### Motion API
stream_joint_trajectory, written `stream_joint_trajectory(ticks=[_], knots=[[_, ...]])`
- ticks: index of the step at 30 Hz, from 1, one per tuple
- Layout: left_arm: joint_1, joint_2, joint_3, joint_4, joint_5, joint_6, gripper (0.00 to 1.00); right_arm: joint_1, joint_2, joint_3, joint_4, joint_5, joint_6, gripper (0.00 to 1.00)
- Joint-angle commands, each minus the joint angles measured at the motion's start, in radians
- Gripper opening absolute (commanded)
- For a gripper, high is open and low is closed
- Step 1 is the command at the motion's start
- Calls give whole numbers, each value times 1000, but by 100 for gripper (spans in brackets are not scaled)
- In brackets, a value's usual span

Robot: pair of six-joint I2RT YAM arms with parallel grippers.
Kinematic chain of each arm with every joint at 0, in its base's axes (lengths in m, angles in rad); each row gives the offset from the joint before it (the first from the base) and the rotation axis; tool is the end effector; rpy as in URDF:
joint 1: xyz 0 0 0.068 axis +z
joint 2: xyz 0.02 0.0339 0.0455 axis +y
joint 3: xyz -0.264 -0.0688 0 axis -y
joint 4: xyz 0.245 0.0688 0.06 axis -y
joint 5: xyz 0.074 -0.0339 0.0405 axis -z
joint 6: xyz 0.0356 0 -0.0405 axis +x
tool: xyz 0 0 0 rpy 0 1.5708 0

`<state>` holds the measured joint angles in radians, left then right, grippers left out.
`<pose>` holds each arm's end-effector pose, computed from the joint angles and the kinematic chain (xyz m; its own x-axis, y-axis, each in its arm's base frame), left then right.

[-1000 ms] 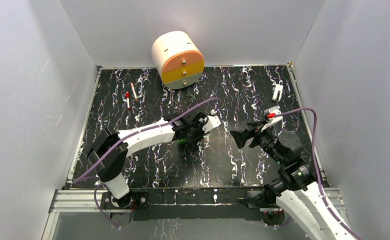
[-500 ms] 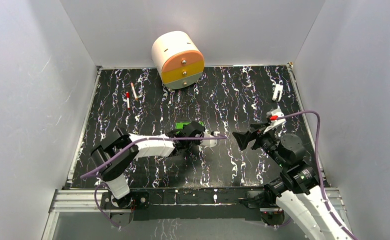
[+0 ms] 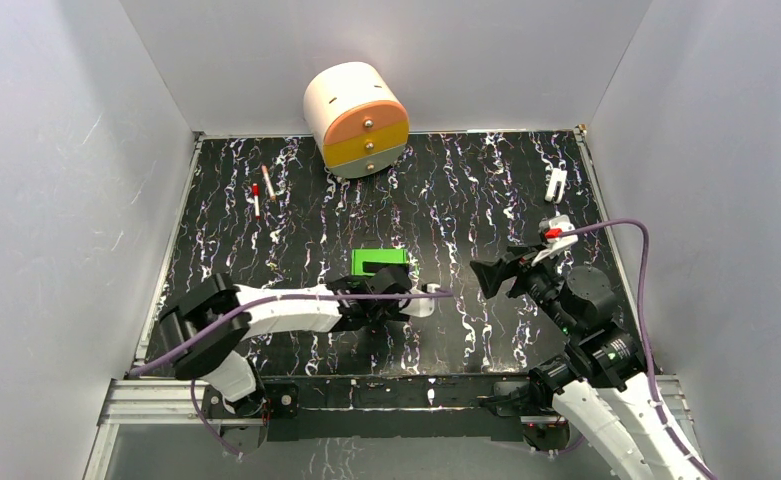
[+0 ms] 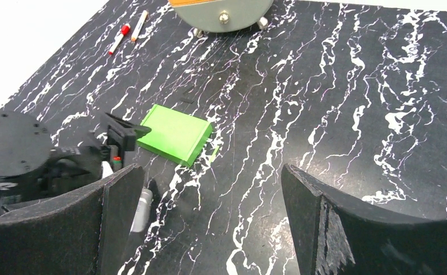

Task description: Fold the paper box

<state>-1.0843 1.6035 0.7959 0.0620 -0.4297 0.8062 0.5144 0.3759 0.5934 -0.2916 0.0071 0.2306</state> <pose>0.1625 -0.2755 0.1696 0.2571 0.9171 -0.3046 0.6861 0.0487 0.7258 0.0959 0.0539 0.3138 -0.1738 0.1643 -0.9710 -0.4582 0.8592 0.2274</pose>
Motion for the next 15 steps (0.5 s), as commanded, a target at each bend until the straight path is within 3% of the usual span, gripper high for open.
stream_joint_trajectory(ticks=[1,7,15], knots=[[-17,-166,88,-234,62,-248,75,0,5,75,-15,43,-17,99],[21,-306,145,-288,0,-532,88,-1,23,113,-66,92,-32,99],[336,-483,157,-312,152,-884,93,-1,35,176,-138,209,-72,98]])
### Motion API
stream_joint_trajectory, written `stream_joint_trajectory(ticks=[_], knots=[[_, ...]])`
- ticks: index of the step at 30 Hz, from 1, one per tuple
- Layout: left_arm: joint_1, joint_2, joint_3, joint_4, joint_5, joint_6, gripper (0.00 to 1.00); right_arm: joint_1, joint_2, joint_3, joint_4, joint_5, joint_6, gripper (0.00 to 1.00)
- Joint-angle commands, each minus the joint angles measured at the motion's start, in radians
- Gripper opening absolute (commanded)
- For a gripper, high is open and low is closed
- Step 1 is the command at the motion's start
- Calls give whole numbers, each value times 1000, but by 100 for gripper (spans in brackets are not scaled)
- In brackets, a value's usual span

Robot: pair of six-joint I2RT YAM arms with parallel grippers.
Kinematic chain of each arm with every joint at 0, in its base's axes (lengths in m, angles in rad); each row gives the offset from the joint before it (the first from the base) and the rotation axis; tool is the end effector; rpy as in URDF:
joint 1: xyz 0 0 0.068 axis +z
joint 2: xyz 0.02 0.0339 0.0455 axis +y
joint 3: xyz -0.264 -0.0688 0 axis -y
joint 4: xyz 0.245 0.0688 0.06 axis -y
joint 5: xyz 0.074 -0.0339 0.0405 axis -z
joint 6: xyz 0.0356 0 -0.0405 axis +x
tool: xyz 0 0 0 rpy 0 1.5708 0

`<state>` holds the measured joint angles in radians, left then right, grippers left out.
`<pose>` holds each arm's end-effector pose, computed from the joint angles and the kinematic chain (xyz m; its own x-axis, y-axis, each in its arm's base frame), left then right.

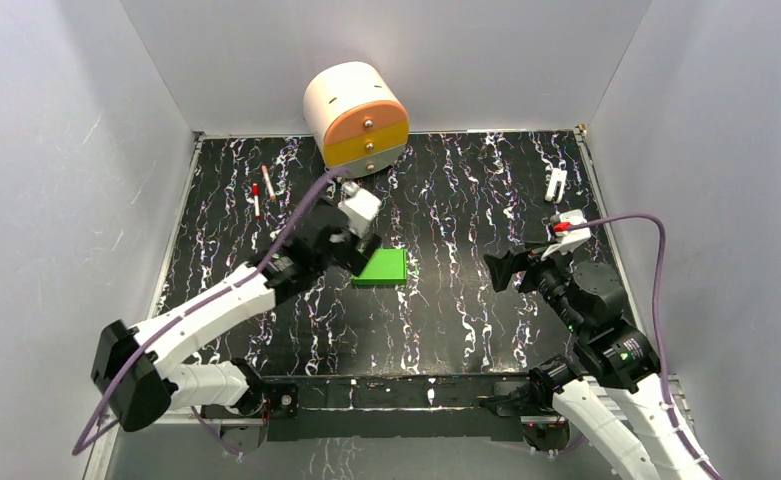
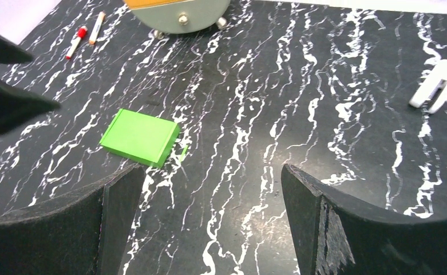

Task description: Fold the paper box

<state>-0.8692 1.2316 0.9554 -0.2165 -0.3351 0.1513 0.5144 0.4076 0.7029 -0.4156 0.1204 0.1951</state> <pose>0.1891 -0.2056 0.3025 -0.2213 0.4824 -0.8475 0.5742 0.7669 0.2866 0.0919 0.0470 0.3337 -0.1771 0.1210 -0.9767 -0.3571 0.9169 0.1783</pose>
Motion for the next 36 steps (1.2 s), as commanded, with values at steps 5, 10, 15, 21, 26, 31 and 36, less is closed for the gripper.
stream_joint_trajectory(ticks=[5,10,15,21,26,31,36], knots=[[343,-244,-53,-71,89,-423,98,-1,2,61,-34,175,-42,99],[500,-407,-143,-97,128,-531,98,-1,-22,37,-31,250,-40,98],[520,-608,-179,-140,47,-509,96,-1,-63,11,-20,282,-39,99],[520,-839,-231,-116,-60,-477,96,-1,-79,-7,-16,281,-36,98],[520,-963,-279,-80,-40,-452,96,0,-75,-8,-14,285,-34,99],[520,-975,-277,-77,-4,-443,95,-1,-64,-10,-11,285,-38,99],[519,-958,-273,-68,8,-451,95,-1,-56,-9,-16,289,-37,99]])
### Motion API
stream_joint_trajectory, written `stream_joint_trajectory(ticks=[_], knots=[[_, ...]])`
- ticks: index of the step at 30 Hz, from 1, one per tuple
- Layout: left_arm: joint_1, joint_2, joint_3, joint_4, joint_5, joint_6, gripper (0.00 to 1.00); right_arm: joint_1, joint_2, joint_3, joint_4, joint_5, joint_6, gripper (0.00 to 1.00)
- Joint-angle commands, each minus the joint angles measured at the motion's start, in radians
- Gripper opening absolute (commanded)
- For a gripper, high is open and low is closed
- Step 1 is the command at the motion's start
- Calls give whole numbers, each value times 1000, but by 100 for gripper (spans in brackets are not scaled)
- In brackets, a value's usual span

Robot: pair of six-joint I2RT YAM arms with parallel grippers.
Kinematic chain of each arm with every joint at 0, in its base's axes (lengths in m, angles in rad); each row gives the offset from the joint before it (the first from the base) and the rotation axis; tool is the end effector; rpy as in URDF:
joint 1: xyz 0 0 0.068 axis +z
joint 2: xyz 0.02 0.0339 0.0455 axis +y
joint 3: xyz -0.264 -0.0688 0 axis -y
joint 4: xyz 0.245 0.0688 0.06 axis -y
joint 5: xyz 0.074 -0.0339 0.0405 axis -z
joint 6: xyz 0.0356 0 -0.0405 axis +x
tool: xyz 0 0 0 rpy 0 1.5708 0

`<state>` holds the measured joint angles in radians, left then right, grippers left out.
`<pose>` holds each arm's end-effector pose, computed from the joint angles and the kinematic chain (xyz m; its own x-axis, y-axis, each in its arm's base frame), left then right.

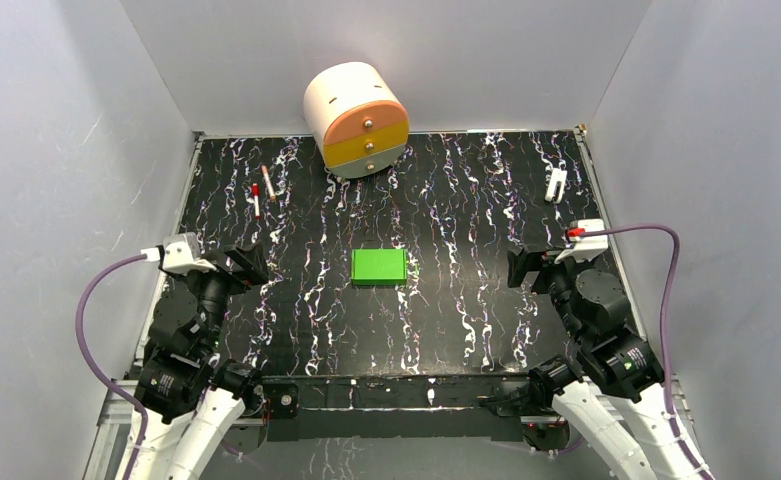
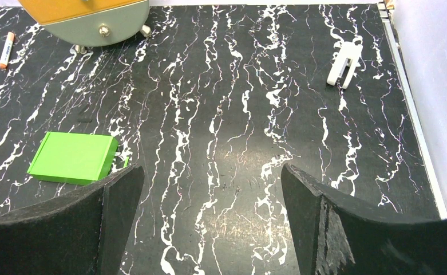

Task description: Fold the paper box

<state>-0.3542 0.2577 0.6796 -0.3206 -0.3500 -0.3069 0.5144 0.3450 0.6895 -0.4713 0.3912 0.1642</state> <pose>0.0704 -0.0130 0.3467 0.0886 -0.3354 -0.9379 0.0342 0.9421 -0.3336 0.0832 0.0315 0.3285 -0.1291 0.1006 -0.9865 -0.1059 0.9878 0.1146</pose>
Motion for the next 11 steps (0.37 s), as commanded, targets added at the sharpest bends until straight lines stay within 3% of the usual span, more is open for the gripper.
stream_joint_trajectory(ticks=[1,11], knots=[[4,20,3,35,27,8,95,-1,5,5,39,20,-6,98],[1,52,4,30,19,1,95,-1,-3,0,44,15,-8,99]])
